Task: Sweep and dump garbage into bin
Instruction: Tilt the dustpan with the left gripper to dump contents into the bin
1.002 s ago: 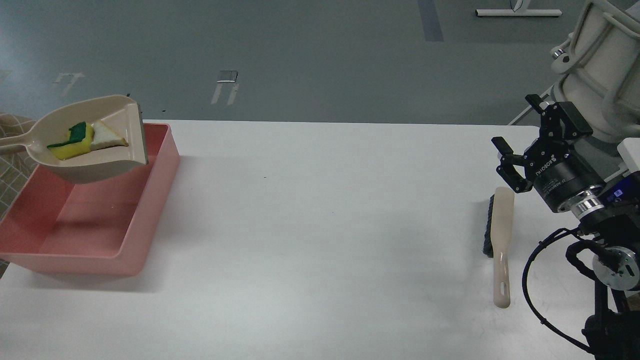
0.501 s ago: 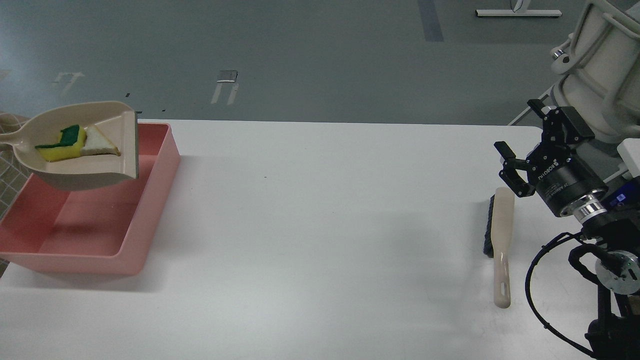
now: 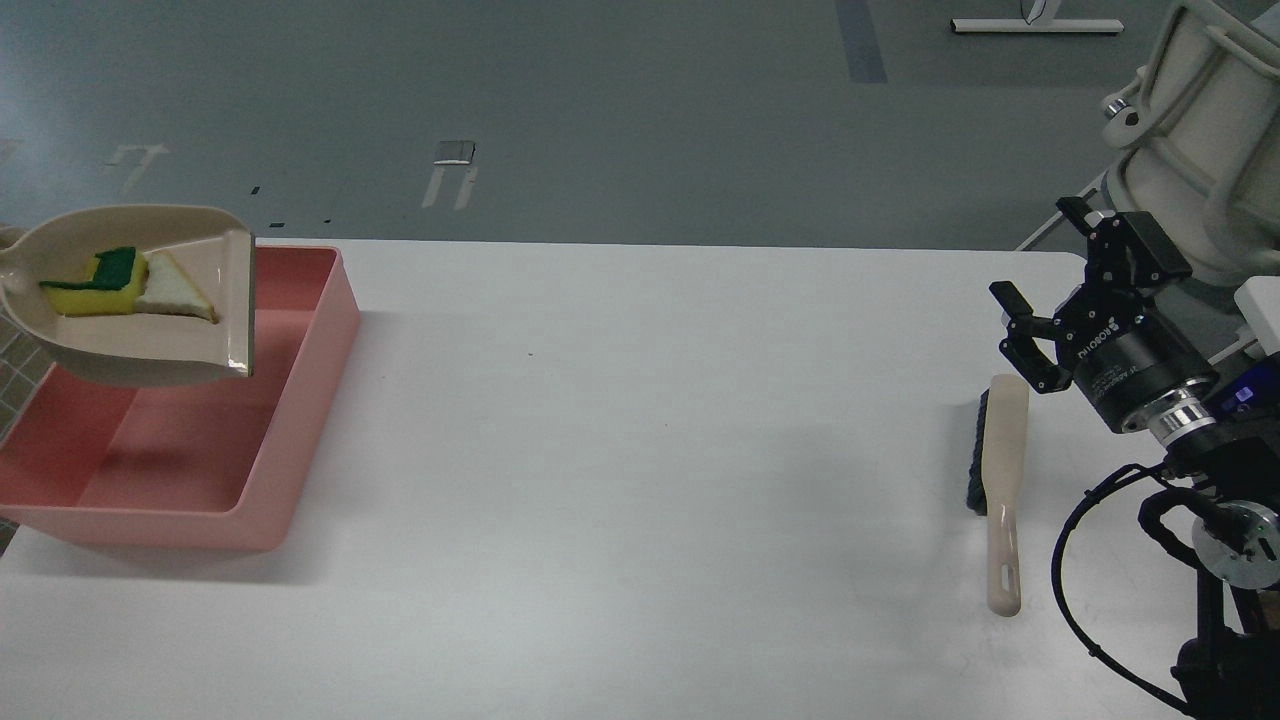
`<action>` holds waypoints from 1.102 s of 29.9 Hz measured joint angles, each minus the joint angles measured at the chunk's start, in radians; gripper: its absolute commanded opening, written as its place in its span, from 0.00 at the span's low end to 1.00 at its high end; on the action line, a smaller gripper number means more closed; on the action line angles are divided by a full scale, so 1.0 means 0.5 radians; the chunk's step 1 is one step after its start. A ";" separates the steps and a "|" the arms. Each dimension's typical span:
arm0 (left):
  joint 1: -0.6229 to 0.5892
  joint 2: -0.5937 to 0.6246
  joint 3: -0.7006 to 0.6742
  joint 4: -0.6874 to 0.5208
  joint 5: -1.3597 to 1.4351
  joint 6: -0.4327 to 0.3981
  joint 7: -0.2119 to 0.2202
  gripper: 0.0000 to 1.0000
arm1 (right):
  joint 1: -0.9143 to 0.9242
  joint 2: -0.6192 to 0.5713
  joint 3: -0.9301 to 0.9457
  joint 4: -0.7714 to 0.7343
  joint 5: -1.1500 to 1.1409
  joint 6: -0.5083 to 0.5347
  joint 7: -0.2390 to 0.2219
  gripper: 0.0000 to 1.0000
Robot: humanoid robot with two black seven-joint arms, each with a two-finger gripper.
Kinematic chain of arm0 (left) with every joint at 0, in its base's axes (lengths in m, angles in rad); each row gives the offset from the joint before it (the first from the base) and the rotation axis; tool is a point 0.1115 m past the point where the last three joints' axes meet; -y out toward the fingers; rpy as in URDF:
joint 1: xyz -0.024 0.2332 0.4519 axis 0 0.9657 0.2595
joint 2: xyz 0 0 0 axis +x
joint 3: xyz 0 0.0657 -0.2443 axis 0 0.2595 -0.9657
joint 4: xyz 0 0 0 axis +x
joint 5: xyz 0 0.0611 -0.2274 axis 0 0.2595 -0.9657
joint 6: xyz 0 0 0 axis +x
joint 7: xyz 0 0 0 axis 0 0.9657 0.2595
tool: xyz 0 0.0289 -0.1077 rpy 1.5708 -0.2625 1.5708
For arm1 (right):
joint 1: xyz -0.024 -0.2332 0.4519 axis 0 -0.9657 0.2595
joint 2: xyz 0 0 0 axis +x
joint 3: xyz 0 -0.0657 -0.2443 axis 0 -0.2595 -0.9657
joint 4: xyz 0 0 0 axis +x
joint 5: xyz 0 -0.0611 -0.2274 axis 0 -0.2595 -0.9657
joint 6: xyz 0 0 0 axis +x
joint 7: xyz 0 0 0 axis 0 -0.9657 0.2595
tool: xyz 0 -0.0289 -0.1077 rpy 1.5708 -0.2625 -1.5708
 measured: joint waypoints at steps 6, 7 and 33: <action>-0.006 0.004 0.000 -0.004 0.160 0.068 0.000 0.00 | -0.005 -0.002 0.002 0.003 0.000 0.000 0.000 1.00; -0.007 0.004 -0.001 -0.008 0.171 0.082 0.000 0.00 | -0.006 -0.004 0.002 0.004 0.000 0.000 0.000 1.00; -0.220 0.067 -0.003 -0.171 0.776 0.228 0.000 0.00 | -0.042 -0.060 0.046 -0.012 -0.001 0.000 0.008 1.00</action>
